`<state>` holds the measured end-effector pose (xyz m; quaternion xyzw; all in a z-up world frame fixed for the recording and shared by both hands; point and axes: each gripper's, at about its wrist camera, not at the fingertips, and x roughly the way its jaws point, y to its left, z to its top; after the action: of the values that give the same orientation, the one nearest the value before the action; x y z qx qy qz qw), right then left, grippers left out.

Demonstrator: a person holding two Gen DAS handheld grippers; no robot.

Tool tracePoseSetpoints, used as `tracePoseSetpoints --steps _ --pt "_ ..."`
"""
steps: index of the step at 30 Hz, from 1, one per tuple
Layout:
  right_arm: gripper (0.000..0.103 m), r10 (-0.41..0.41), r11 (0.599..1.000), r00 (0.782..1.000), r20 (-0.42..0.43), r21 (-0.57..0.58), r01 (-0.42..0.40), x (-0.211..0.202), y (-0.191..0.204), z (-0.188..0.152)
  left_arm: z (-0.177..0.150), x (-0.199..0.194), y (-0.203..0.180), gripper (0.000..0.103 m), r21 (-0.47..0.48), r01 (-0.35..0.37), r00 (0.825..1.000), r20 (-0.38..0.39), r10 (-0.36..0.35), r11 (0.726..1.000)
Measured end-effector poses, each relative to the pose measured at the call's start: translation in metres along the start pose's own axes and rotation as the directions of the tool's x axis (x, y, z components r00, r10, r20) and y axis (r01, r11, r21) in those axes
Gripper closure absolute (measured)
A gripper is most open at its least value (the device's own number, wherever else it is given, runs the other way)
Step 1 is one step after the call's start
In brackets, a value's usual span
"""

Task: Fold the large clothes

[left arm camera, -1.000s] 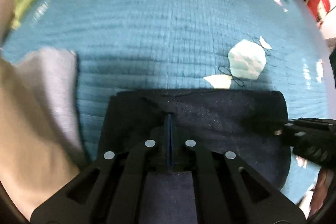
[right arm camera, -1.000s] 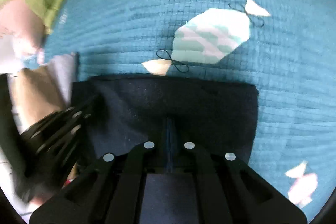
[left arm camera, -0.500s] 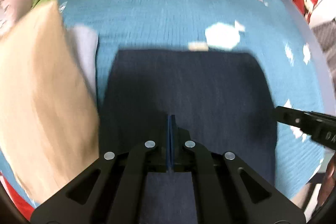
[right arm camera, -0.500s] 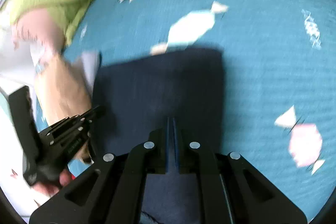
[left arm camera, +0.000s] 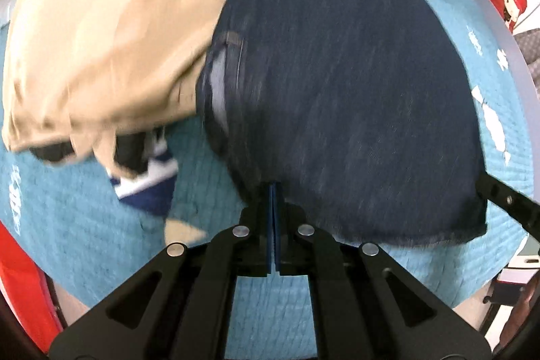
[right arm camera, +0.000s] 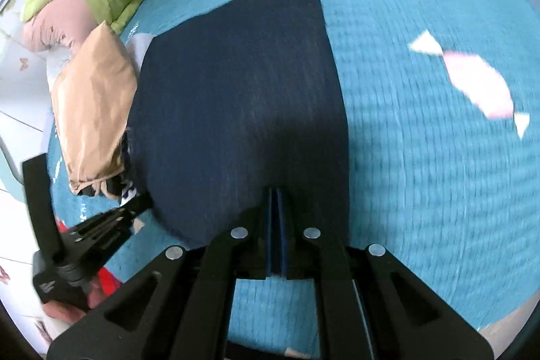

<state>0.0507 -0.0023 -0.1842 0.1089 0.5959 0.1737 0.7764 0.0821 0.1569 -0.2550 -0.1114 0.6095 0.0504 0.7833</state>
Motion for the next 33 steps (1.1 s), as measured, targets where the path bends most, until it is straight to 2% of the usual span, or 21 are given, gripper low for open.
tracePoseSetpoints --steps 2,5,8,11,14,18,19,27,28,30,31,32,33 --pt "0.1 0.004 1.0 1.0 0.015 0.002 -0.004 0.006 -0.002 -0.008 -0.008 0.006 0.001 0.102 -0.003 -0.014 1.0 -0.016 0.014 1.0" --pt "0.102 0.021 0.999 1.0 0.005 0.031 -0.021 0.008 -0.007 -0.014 -0.018 0.005 0.0 0.102 0.024 -0.033 0.999 0.009 0.033 0.999" --pt "0.102 0.008 1.0 1.0 -0.003 -0.017 -0.009 0.005 -0.001 -0.017 -0.027 0.004 0.004 0.102 0.015 -0.019 1.0 -0.004 0.019 1.0" --pt "0.102 0.027 1.0 0.999 -0.034 -0.001 -0.027 0.007 -0.003 -0.019 -0.035 -0.003 0.006 0.101 0.029 -0.031 0.999 0.012 0.03 0.999" --pt "0.101 0.023 0.999 0.998 -0.059 -0.025 -0.025 0.011 -0.004 -0.029 -0.053 -0.014 0.015 0.101 0.003 -0.009 1.0 0.017 0.009 1.0" --pt "0.097 0.041 0.999 0.98 -0.196 0.016 -0.039 0.03 -0.018 -0.044 -0.06 -0.024 0.02 0.101 0.018 -0.016 0.999 0.029 0.015 1.0" --pt "0.097 0.054 0.998 0.976 -0.209 0.036 -0.047 0.03 -0.023 -0.045 -0.062 -0.027 0.018 0.101 0.02 -0.018 0.999 0.033 0.017 1.0" --pt "0.096 0.118 0.992 0.987 -0.105 0.043 -0.114 -0.018 -0.034 -0.036 -0.067 -0.063 0.002 0.101 0.067 -0.032 0.997 0.074 0.027 0.997" --pt "0.092 0.129 0.991 0.989 -0.077 0.043 -0.126 -0.027 -0.035 -0.032 -0.066 -0.069 0.001 0.101 0.072 -0.022 0.997 0.08 0.016 0.997" --pt "0.07 0.134 0.99 0.99 -0.03 0.047 -0.133 -0.04 -0.038 -0.024 -0.064 -0.08 0.0 0.087 0.074 0.003 0.997 0.081 -0.009 0.997" --pt "0.044 0.136 0.989 0.991 0.0 0.05 -0.136 -0.046 -0.04 -0.02 -0.06 -0.086 0.0 0.053 0.075 0.016 0.996 0.082 -0.022 0.997" --pt "0.034 0.152 0.987 0.987 0.05 0.047 -0.154 -0.056 -0.043 -0.013 -0.056 -0.093 -0.001 0.024 0.083 0.023 0.994 0.106 -0.031 0.996" --pt "0.034 0.167 0.985 0.984 0.066 0.038 -0.17 -0.06 -0.044 -0.009 -0.054 -0.102 -0.001 0.022 0.097 0.029 0.987 0.154 -0.044 0.995"
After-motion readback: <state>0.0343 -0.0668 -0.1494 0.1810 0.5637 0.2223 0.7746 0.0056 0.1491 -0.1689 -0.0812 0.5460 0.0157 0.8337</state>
